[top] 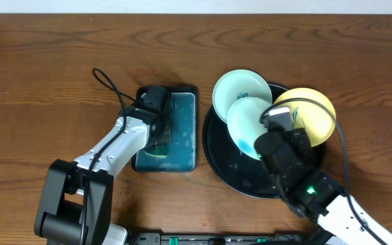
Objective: Clean dirty plates on tray and stack at the side
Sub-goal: 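Lift the pale green plate and carry it right off the tray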
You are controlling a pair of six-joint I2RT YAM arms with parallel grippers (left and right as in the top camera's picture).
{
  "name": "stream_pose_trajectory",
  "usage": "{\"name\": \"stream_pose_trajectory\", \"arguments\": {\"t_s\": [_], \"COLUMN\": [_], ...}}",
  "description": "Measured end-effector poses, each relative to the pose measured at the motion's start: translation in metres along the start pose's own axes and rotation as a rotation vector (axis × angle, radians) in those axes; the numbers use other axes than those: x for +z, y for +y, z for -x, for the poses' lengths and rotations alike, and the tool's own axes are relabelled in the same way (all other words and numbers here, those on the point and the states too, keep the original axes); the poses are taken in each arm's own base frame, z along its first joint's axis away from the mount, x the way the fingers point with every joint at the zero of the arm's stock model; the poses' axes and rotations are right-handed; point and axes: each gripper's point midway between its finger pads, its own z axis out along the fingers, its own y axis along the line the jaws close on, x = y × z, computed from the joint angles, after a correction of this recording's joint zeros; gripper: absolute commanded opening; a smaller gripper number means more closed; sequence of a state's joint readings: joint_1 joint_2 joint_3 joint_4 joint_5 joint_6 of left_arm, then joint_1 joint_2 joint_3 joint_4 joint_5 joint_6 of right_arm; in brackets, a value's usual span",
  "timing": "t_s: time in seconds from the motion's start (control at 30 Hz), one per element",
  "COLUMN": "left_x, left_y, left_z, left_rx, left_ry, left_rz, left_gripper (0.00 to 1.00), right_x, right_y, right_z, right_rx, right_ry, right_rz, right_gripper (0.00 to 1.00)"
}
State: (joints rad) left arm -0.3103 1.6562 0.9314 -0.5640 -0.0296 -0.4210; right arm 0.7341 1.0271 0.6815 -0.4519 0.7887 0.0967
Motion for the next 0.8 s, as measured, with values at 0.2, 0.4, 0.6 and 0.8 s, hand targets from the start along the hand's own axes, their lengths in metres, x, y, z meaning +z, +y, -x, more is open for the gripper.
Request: {"name": "stream_pose_trajectory", "arguments": {"t_s": [0.2,0.4,0.6,0.8], "left_x": [0.001,0.001,0.001,0.001], "left_y": [0.0,0.0,0.0,0.0], "left_z": [0.0,0.0,0.0,0.0], "left_rx": [0.0,0.0,0.0,0.0], "left_ry": [0.0,-0.001,-0.001,-0.001], "left_rz": [0.0,0.0,0.0,0.0], "left_gripper": [0.08,0.08,0.08,0.08], "right_x": [0.0,0.005,0.008,0.008], "right_y": [0.01,0.013,0.013,0.012], "right_z": [0.002,-0.004,-0.006,-0.006], "right_rx": [-0.133,-0.204,-0.226,-0.227], "right_ry": [-0.016,0.007,0.017,0.017], "right_rz": [-0.062,-0.101,-0.116,-0.119], "right_gripper": [0.01,0.01,0.01,0.01]}}
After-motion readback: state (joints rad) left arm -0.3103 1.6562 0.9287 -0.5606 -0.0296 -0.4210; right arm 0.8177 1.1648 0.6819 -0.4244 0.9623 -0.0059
